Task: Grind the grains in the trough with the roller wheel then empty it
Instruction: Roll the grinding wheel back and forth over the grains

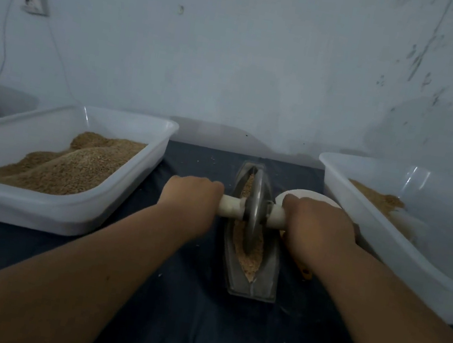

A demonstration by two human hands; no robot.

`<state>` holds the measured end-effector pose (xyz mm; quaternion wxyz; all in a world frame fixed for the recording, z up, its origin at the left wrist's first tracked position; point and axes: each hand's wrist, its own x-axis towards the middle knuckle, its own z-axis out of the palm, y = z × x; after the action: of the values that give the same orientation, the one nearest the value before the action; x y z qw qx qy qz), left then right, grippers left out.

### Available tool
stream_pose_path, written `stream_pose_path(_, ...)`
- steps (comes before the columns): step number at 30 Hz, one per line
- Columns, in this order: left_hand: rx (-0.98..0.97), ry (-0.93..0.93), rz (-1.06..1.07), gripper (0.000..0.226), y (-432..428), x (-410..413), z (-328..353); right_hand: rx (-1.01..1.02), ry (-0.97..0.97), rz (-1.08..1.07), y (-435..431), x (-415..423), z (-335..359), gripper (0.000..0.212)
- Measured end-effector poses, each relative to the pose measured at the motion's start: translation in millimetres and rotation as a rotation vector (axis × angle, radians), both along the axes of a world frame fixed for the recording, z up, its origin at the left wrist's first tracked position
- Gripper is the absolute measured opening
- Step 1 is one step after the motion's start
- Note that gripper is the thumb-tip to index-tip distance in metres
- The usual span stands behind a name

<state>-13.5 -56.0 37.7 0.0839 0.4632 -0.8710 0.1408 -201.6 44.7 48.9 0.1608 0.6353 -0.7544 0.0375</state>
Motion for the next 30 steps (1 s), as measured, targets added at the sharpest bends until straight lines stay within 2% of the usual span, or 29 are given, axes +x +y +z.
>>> stream_pose_path(2,0.026,0.002,-0.005,0.025,8.0,7.6,1.4,-0.007,0.062,0.012,11.1,5.2,2.2,0.016)
stream_pose_path(6,0.097,-0.023,-0.011,0.025,18.7,14.5,4.0,0.128,0.101,-0.014,11.5,3.3,11.5,0.015)
stream_pose_path(13,0.163,-0.098,0.028,0.022,-11.2,-12.1,18.5,0.239,-0.08,-0.061,-30.9,-17.9,8.4,0.017)
stream_pose_path(21,0.16,-0.056,0.061,0.028,-61.4,-39.7,23.2,0.148,-0.086,-0.086,-76.6,-31.0,10.7,0.022)
stream_pose_path(26,0.163,-0.019,0.075,0.02,-57.1,-31.6,12.8,0.076,-0.008,-0.055,-71.7,-26.1,8.1,0.026)
stream_pose_path(30,0.086,-0.02,0.055,0.017,-37.7,-21.1,4.7,0.079,-0.048,-0.031,-50.9,-19.0,6.6,0.023)
